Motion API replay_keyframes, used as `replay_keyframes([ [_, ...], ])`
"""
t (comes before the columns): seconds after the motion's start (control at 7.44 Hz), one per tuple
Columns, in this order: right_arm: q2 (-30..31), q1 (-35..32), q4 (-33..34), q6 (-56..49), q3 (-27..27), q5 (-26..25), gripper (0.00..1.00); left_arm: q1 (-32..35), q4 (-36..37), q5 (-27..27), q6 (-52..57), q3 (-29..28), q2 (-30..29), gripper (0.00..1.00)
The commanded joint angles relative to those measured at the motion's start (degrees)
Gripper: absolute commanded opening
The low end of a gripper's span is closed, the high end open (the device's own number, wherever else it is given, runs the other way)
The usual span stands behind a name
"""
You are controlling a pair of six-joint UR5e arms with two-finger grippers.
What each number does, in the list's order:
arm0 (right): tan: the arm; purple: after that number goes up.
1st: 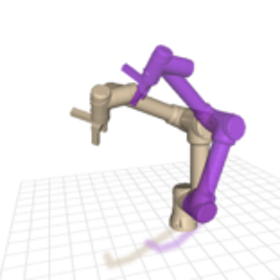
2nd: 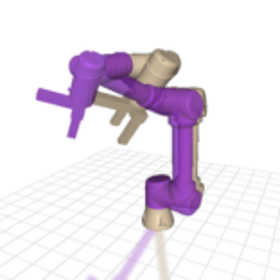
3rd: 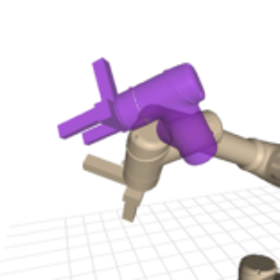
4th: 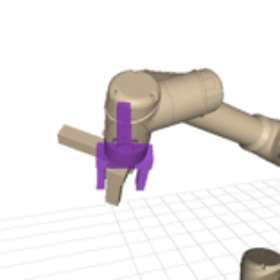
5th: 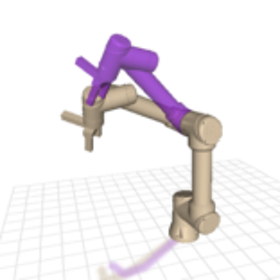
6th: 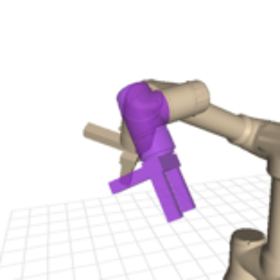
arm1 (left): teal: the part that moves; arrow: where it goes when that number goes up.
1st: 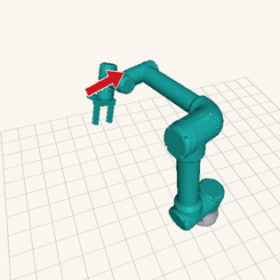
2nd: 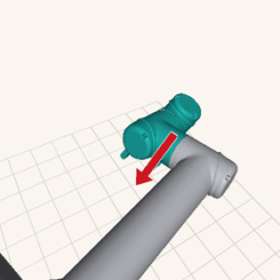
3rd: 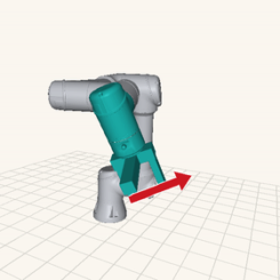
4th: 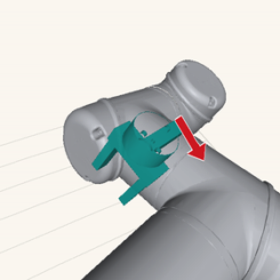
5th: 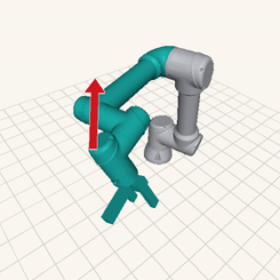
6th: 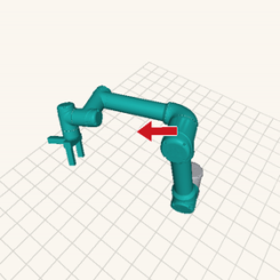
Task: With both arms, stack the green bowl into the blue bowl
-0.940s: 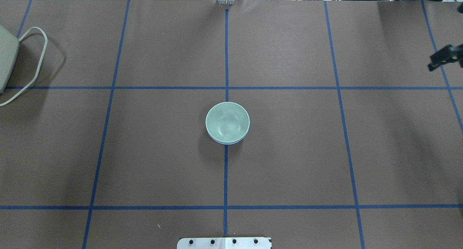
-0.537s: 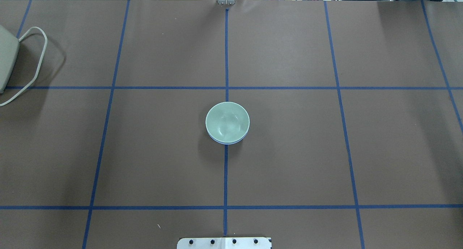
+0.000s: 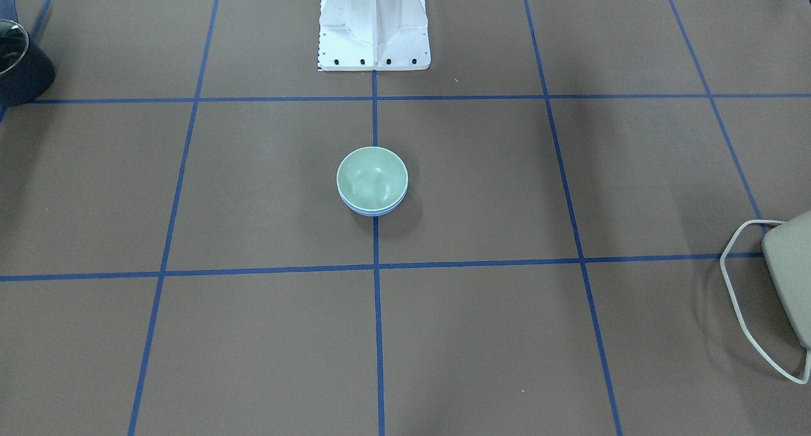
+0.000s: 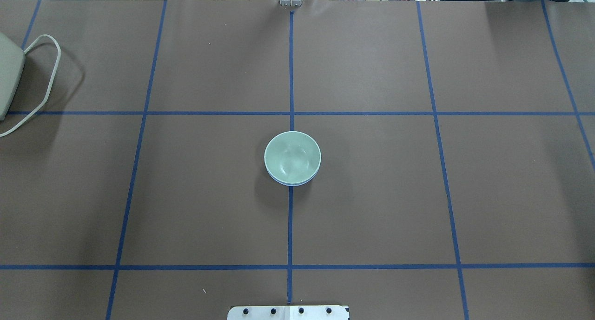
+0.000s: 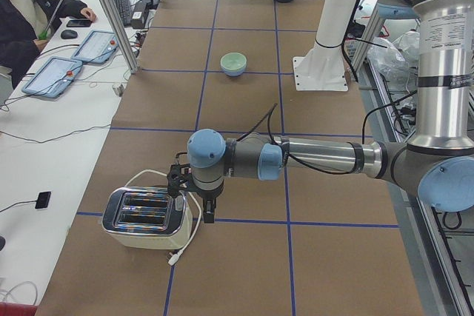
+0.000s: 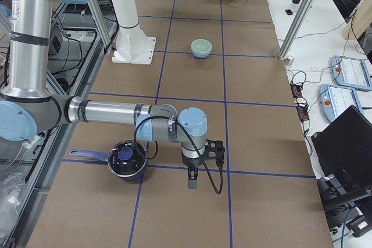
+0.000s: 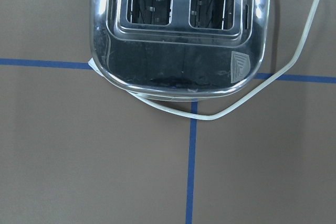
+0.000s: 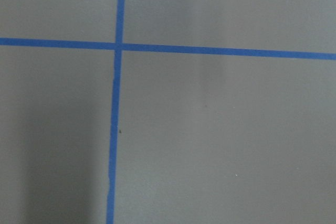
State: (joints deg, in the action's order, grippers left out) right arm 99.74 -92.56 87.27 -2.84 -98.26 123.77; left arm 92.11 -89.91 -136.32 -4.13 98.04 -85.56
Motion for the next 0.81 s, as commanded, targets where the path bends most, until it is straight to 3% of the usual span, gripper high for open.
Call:
replay_keyframes([
  [0.0, 0.1, 0.01, -0.44, -0.06, 0.17, 0.07, 1.0, 0.0, -0.08, 0.0, 0.0, 0.05, 0.75, 0.99],
  [0.67, 0.54, 0.01, -0.44, -0.06, 0.44, 0.68, 1.0, -0.09, -0.09, 0.0, 0.0, 0.13, 1.71, 0.99],
])
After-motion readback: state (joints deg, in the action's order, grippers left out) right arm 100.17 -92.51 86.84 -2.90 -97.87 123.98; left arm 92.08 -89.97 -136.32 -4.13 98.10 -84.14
